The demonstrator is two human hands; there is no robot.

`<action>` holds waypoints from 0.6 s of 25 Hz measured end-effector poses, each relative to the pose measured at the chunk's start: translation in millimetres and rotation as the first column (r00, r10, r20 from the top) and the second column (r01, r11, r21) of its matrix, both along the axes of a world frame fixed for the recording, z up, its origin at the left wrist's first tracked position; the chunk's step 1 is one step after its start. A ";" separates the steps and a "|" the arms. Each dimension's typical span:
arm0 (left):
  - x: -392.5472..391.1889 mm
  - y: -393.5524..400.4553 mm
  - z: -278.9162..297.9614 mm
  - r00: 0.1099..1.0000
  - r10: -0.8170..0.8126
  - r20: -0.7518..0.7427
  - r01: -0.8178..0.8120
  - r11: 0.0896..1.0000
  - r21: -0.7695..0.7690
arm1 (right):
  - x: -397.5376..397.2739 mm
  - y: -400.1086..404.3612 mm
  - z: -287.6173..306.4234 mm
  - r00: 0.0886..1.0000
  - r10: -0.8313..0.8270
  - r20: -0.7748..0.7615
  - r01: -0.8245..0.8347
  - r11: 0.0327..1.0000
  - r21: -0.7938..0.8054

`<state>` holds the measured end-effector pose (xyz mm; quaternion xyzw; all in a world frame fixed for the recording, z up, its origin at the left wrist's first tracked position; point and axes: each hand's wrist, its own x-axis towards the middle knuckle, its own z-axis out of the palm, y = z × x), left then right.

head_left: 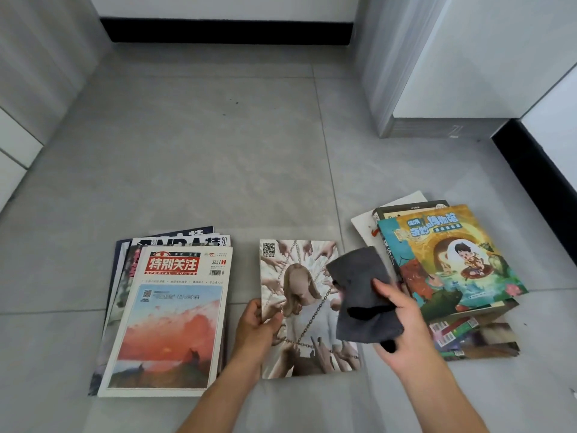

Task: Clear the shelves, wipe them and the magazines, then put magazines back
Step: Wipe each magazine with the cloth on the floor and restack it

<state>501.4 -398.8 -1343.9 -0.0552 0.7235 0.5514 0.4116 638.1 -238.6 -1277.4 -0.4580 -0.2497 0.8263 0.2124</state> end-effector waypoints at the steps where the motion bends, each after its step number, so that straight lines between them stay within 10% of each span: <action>1: -1.1 -1.3 -2.0 1.000 -0.007 -0.009 0.006 0.999 -0.041 | -2.2 -1.1 -9.9 0.995 0.085 0.061 -0.088 0.995 0.050; 3: -4.6 -4.6 -2.2 0.997 -0.055 -0.060 0.048 0.994 -0.100 | -2.9 -5.6 -38.7 0.856 0.195 0.479 -0.433 0.777 0.457; 6: -10.3 -8.2 -4.3 0.954 -0.197 -0.226 0.144 0.962 -0.232 | -1.8 -28.4 -71.7 0.607 -0.115 0.786 -0.788 0.039 0.614; 10: -12.3 -6.4 -7.7 0.919 -0.253 -0.301 0.152 0.935 -0.320 | -17.3 -83.1 -95.3 0.353 -0.134 0.926 -0.935 -0.097 0.342; 13: -18.0 -7.4 -8.8 0.905 -0.283 -0.317 0.160 0.918 -0.364 | -20.0 -66.3 -103.9 0.412 -0.147 0.899 -0.888 -0.286 0.360; 15: -19.5 -6.9 -10.3 0.883 -0.336 -0.328 0.196 0.898 -0.393 | -18.8 -34.8 -105.4 0.407 -0.196 0.892 -0.906 -0.210 0.367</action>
